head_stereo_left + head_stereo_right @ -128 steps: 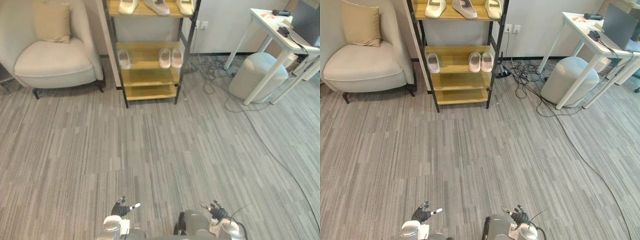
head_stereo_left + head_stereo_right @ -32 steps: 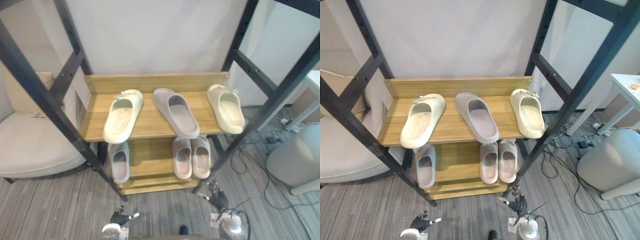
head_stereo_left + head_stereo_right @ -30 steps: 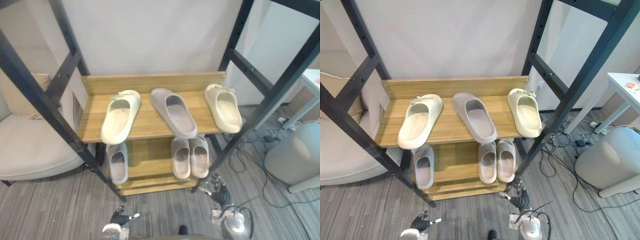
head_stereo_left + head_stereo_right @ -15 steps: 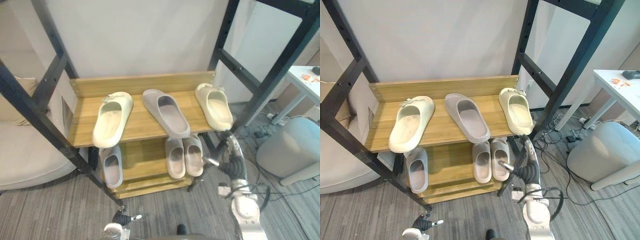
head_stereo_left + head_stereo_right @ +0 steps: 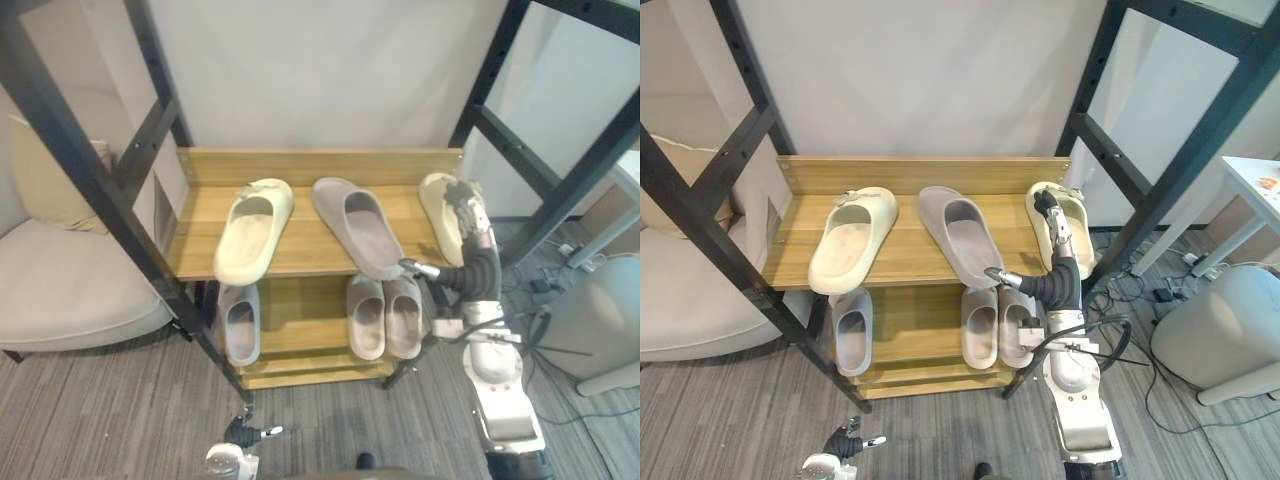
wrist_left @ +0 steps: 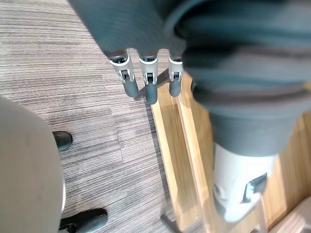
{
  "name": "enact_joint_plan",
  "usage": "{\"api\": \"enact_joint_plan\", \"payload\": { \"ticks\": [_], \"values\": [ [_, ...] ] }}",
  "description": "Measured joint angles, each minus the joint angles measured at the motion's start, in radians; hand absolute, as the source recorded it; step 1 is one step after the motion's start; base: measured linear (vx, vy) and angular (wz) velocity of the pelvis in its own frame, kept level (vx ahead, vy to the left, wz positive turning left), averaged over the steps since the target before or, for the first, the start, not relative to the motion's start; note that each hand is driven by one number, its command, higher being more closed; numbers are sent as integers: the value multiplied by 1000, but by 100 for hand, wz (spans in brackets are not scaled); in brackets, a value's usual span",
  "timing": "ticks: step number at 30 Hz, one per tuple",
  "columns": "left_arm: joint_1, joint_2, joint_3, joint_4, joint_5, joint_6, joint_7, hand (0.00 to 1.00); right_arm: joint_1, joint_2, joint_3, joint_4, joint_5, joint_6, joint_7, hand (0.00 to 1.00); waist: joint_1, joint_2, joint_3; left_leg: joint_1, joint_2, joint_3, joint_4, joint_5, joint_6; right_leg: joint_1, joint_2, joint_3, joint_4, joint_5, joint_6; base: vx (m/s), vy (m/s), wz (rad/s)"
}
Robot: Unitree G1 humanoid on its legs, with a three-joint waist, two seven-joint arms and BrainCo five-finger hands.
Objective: Organize the slippers on the shoe rack
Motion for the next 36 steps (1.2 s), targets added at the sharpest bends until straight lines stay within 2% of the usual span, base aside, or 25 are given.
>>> {"api": "enact_joint_plan", "payload": {
  "ticks": [12,23,28,29,34,36],
  "values": [
    [1,-1,-3,-26,-1,-1,-4,0,-284,-113,-4,335,31,70,-36,0,22,3,1,-51,-1,-44,1,3,2,-26,2,-41,-13,0,-1,34,-35,10],
    [1,0,-8,-41,-13,-3,-12,0,-437,-116,1,547,-8,107,-52,0,38,3,5,-75,-3,-58,5,3,2,-42,-1,-52,-17,2,-3,14,-15,3],
    [0,3,-9,-58,-24,-16,-12,0,-533,-136,22,633,-19,111,-39,0,44,4,31,-96,-11,-60,5,9,4,-56,-6,-52,-22,3,-3,-15,-9,1],
    [0,5,-12,-58,-30,-16,-12,0,-553,-143,31,643,-28,110,-33,100,43,3,32,-102,-12,-62,4,13,4,-66,-8,-53,-22,4,-4,-27,-24,4],
    [-2,10,-14,-60,-53,-20,-11,0,-652,-169,79,744,-44,114,-3,100,45,-2,42,-118,-13,-74,4,20,3,-75,-8,-65,-23,8,-7,-5,-31,7],
    [-4,18,-14,-63,-61,-23,-11,0,-678,-192,112,763,-44,114,19,100,46,-13,50,-124,-12,-76,4,22,2,-75,-8,-69,-28,11,-11,-26,-26,5]
  ]
}}
